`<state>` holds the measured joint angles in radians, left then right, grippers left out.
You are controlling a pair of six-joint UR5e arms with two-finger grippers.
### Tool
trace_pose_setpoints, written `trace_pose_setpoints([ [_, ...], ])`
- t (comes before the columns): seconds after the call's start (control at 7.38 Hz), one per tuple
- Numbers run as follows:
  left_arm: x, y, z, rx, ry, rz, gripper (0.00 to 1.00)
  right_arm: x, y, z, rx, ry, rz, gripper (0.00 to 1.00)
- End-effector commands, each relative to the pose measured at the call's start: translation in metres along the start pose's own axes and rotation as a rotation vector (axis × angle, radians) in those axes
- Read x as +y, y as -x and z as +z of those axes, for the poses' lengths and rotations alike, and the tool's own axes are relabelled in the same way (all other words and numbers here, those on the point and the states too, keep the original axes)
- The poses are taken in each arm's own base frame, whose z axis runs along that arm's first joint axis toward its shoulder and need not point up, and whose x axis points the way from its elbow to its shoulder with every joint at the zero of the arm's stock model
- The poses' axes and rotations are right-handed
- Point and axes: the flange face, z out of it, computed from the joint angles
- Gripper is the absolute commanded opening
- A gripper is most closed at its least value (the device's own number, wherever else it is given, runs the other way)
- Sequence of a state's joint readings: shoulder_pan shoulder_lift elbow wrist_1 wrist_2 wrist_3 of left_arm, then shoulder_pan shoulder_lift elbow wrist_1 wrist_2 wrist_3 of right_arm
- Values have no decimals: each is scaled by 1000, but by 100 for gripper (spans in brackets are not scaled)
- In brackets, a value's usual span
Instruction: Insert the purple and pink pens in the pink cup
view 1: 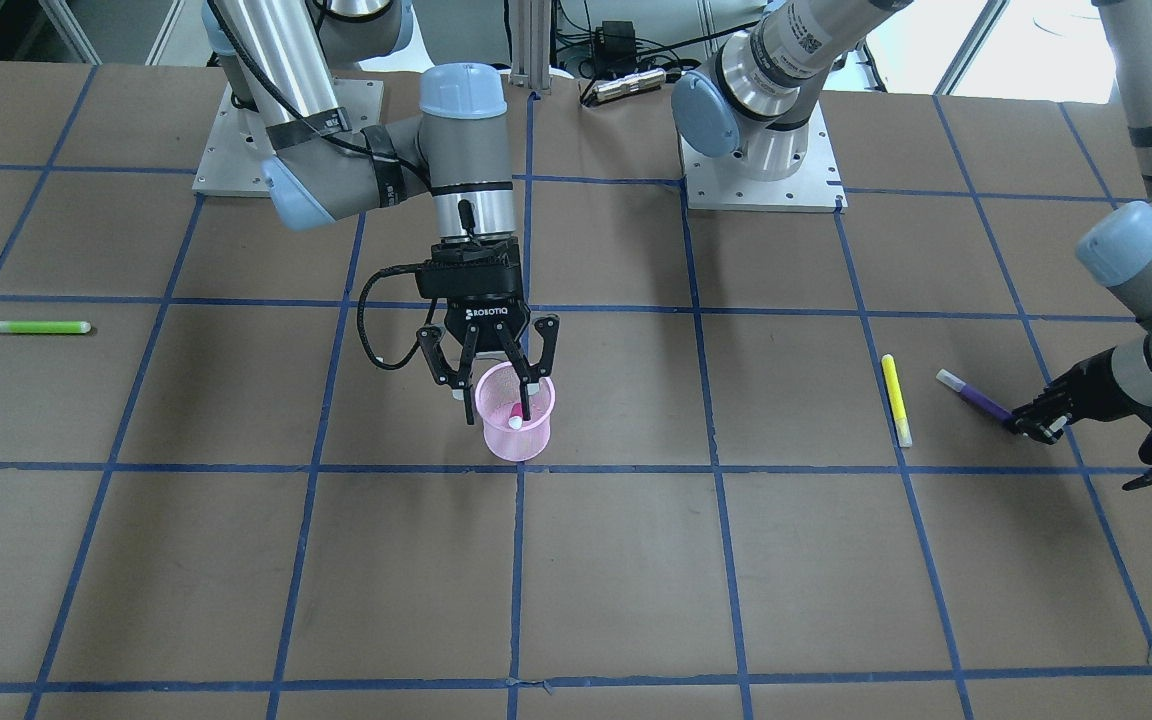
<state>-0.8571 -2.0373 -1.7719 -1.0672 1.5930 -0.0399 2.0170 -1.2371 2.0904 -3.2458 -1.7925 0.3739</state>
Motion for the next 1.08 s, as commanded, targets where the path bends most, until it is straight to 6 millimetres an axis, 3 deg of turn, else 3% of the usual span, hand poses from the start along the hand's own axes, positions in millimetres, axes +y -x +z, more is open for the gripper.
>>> trace_pose_setpoints([
  [0.0, 5, -50, -46, -3, -99, 80, 0, -48, 4, 0, 34, 99, -80, 100],
  [0.14, 12, -91, -78, -15, -169, 144, 0, -90, 5, -3, 66, 202, -98, 100],
  [0.41, 46, -176, -135, 6, -336, 257, 0, -176, -27, -16, 116, 413, -102, 100],
  [0.54, 78, -220, -150, 43, -387, 227, 0, -213, -56, -34, 129, 510, -78, 100],
  [0.68, 117, -266, -159, 92, -416, 165, 0, -241, -95, -45, 112, 597, -2, 100],
  [0.81, 160, -309, -167, 128, -483, 152, 0, -255, -117, -58, 86, 626, -51, 100],
  [0.95, 197, -343, -166, 118, -542, 140, 0, -260, -117, -85, 60, 613, -125, 100],
])
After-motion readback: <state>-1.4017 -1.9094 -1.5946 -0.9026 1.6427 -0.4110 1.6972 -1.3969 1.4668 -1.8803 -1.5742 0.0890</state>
